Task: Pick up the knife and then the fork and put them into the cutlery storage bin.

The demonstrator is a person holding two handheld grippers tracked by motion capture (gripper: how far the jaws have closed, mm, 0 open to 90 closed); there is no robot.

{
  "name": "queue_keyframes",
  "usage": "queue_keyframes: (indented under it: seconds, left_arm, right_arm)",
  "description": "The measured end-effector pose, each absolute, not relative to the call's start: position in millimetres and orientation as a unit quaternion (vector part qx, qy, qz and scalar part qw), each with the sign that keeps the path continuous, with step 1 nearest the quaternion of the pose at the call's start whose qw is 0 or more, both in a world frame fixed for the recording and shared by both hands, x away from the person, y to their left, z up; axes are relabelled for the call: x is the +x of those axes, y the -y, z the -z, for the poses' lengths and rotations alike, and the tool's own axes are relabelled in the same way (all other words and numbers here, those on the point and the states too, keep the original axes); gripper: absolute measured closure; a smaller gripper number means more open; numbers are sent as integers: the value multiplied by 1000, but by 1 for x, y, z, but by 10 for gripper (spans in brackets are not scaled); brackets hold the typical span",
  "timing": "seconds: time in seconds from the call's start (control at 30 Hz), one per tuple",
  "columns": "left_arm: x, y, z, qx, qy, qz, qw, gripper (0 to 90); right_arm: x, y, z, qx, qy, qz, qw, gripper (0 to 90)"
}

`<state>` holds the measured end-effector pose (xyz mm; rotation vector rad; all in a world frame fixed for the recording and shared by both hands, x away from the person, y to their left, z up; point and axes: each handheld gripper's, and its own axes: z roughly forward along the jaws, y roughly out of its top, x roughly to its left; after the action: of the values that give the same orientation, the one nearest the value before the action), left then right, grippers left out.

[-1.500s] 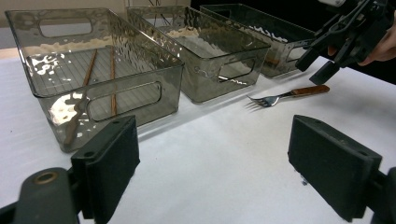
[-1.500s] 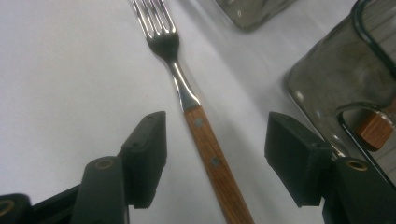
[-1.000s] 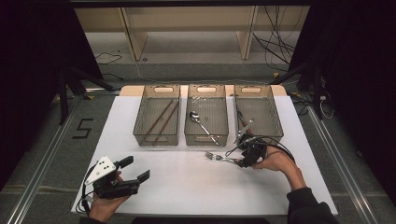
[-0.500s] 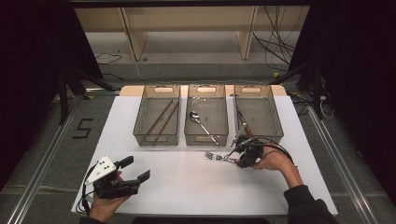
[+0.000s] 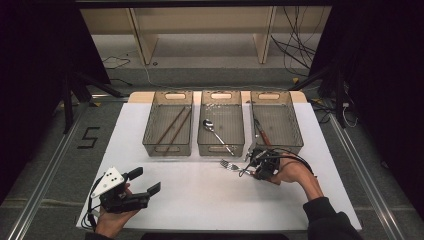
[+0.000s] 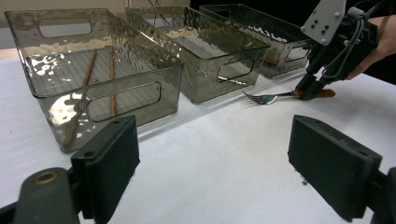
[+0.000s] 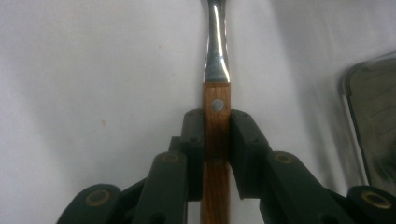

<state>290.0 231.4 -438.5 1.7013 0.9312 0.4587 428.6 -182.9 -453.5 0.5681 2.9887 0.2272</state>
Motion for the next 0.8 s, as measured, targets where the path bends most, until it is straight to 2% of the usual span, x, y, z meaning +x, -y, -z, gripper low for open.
queue_keyframes:
  seconds: [0.5,0.8]
  left_arm:
    - [290,-231,439,717,-393,-193,543,160]
    - [290,-231,439,717,-393,-194,543,160]
  right_arm:
    - [417,191,431,174,-973,-144,53,774]
    - [420,210,401,245,-937,-245,47,773]
